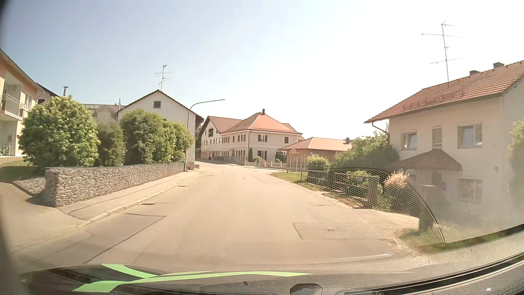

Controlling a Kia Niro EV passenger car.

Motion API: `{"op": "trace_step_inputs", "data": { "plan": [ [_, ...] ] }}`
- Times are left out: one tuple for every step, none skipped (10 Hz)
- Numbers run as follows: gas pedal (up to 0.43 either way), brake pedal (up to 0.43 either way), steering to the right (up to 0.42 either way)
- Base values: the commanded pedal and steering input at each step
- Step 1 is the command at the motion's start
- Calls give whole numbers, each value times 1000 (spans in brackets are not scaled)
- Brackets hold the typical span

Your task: Follow the waypoints while adhering to traffic rules and regulations

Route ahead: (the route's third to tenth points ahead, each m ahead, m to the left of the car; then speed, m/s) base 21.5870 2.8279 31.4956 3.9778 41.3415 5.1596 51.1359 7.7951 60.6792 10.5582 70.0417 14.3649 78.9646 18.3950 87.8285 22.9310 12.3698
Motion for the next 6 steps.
{"op": "trace_step_inputs", "data": {
  "plan": [
    [98, 0, -23],
    [130, 0, -23],
    [138, 0, -23],
    [150, 0, -23],
    [150, 0, -23],
    [157, 0, -23]
  ]
}}
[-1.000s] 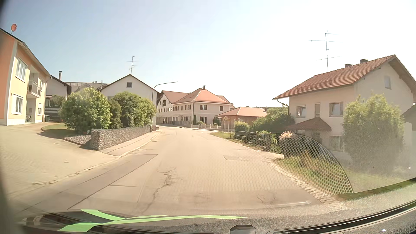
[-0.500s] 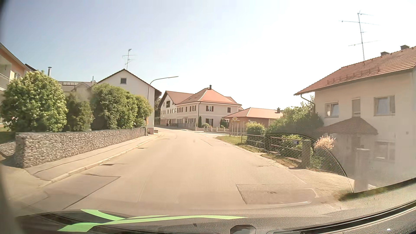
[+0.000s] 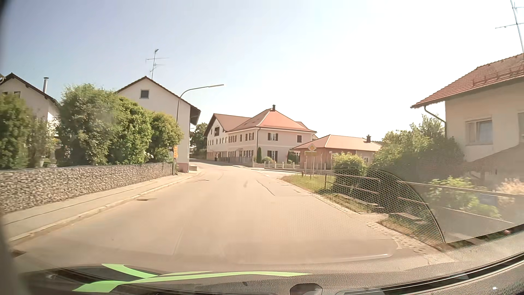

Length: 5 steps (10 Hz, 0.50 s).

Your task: Follow the waypoints while adhering to traffic rules and regulations

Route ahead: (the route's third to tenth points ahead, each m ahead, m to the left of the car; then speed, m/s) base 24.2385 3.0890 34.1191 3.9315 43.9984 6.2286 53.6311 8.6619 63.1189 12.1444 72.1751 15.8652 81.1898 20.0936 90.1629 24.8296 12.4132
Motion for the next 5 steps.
{"op": "trace_step_inputs", "data": {
  "plan": [
    [157, 0, -23],
    [169, 0, -27],
    [169, 0, -29],
    [169, 0, -30],
    [169, 0, -32]
  ]
}}
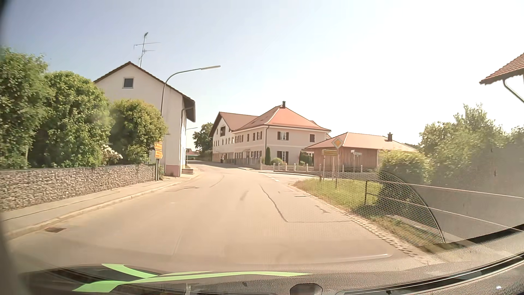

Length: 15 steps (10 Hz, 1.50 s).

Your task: Follow the waypoints while adhering to traffic rules and regulations

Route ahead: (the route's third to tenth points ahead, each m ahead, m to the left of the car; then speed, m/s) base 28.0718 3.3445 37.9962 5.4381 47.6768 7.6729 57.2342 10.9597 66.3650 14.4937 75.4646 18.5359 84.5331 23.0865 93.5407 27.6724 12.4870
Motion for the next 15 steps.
{"op": "trace_step_inputs", "data": {
  "plan": [
    [169, 0, -35],
    [169, 0, -38],
    [169, 0, -42],
    [169, 0, -44],
    [169, 0, -44],
    [169, 0, -44],
    [157, 0, -43],
    [157, 0, -43],
    [157, 0, -40],
    [157, 0, -36],
    [157, 0, -25],
    [157, 0, -17],
    [157, 0, -13],
    [157, 0, -12],
    [157, 0, -13]
  ]
}}
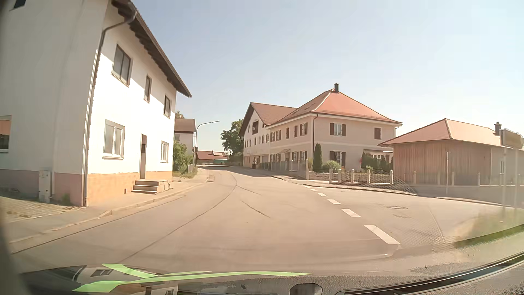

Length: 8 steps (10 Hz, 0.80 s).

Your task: Follow the waypoints while adhering to traffic rules and regulations

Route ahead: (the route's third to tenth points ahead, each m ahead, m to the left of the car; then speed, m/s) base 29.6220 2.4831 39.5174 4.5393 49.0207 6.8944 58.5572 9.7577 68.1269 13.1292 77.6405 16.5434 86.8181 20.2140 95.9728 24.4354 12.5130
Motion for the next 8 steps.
{"op": "trace_step_inputs", "data": {
  "plan": [
    [157, 0, -13],
    [157, 0, -13],
    [157, 0, -17],
    [157, 0, -17],
    [157, 0, -18],
    [157, 0, -18],
    [157, 0, -20],
    [157, 0, -21]
  ]
}}
